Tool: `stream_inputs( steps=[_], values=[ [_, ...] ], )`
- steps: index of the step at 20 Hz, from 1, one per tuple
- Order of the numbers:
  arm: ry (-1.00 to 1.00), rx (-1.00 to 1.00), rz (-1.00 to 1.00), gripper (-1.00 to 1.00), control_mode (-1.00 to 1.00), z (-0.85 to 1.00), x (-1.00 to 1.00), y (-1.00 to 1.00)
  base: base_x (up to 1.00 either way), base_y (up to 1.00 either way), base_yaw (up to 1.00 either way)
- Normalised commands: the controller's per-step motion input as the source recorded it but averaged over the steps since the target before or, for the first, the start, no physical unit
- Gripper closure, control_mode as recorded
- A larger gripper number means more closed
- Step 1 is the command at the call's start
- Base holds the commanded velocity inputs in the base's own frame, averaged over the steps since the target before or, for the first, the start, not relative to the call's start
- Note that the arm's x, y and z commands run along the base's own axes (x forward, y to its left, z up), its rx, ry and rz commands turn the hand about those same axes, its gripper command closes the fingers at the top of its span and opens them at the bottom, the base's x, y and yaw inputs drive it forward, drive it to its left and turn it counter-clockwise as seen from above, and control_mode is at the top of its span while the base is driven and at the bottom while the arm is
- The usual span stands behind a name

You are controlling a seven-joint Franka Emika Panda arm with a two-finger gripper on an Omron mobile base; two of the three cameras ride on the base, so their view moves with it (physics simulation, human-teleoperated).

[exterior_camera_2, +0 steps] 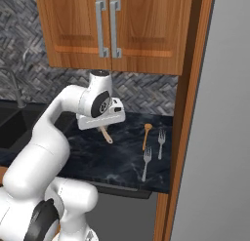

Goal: Organize the utensils by type. Pick up the wooden spoons from the counter and place them in the open cabinet. Then pick up the metallic utensils from the counter and place them in the open drawer.

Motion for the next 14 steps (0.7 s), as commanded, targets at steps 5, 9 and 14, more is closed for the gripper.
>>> stream_inputs(
  steps=[5,9,14],
  values=[
    [0.0,0.0,0.0,1.0,-1.0,0.03,-0.07,0.0,0.0,0.0,0.0],
    [0.0,0.0,0.0,1.0,-1.0,0.0,0.0,0.0,0.0,0.0,0.0],
    [-0.02,0.0,0.0,1.0,1.0,0.0,-0.12,0.0,-0.43,0.0,0.0]
  ],
)
